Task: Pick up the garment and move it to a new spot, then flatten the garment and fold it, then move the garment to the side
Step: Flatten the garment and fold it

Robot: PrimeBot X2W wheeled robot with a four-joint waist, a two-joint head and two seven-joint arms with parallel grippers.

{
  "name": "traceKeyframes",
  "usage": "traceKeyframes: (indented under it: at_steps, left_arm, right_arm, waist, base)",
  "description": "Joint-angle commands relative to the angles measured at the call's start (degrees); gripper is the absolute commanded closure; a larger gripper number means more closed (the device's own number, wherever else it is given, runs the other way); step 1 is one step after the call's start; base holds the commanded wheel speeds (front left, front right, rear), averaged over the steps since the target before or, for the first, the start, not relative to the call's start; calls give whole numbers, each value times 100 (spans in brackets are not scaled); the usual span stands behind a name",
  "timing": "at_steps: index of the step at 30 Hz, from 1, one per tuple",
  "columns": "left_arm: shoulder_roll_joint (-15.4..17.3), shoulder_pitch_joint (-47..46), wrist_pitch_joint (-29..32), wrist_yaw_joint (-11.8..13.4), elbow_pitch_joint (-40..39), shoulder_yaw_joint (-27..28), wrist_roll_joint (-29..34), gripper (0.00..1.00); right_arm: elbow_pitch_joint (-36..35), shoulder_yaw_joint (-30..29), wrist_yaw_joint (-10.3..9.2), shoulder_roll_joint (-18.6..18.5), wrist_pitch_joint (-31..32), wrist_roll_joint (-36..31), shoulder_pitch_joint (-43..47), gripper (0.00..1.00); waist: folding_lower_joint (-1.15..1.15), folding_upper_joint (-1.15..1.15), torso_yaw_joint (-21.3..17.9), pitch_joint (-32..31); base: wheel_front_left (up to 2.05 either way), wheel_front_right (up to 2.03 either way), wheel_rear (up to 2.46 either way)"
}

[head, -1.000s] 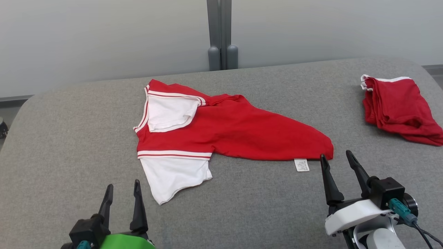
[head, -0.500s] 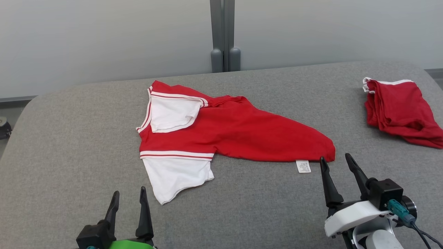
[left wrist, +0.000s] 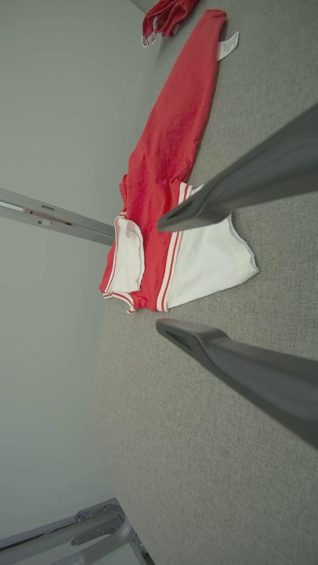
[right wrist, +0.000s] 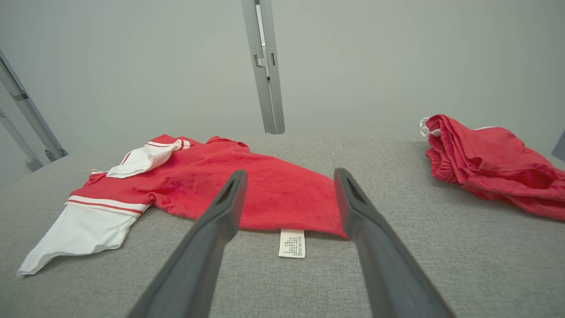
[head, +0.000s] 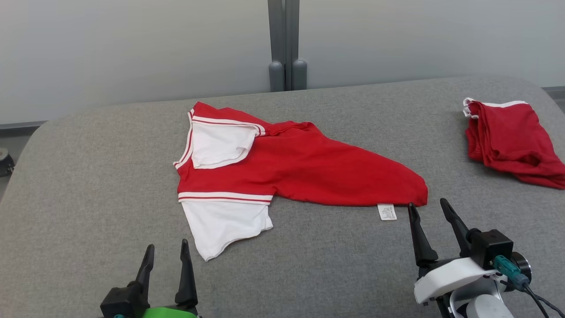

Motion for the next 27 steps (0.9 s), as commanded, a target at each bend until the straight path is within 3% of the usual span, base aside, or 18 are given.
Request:
traceKeyframes:
  at_steps: [1, 6, 12, 17, 27]
  left_arm:
    - [-4, 70, -15, -19, 45, -26, 31, 0]
    - [19, -285, 107, -103, 471, -163, 33, 0]
    - [12, -849, 709, -142, 1377, -281, -126, 0]
    - [9, -1305, 1355, 55, 1971, -315, -255, 0]
    - [3, -1722, 1799, 386, 2608, -286, -537, 0]
  right_arm:
    - [15, -13, -10, -13, -15, 13, -50, 0]
    - [10, -63, -10, -13, -15, 18, -60, 0]
    - [54, 63, -10, -13, -15, -25, -92, 0]
    - [91, 108, -10, -11, -15, -46, -142, 0]
    - [103, 100, -10, -12, -15, -50, -174, 0]
  waist:
    - [0, 0, -3, 9]
    - [0, 0, 32, 56]
    - [0, 0, -36, 152]
    - [0, 0, -173, 276]
    - [0, 0, -421, 423]
  base:
    - [0, 0, 0]
    - [0, 0, 0]
    - [0, 0, 0]
    - [0, 0, 0]
    - [0, 0, 0]
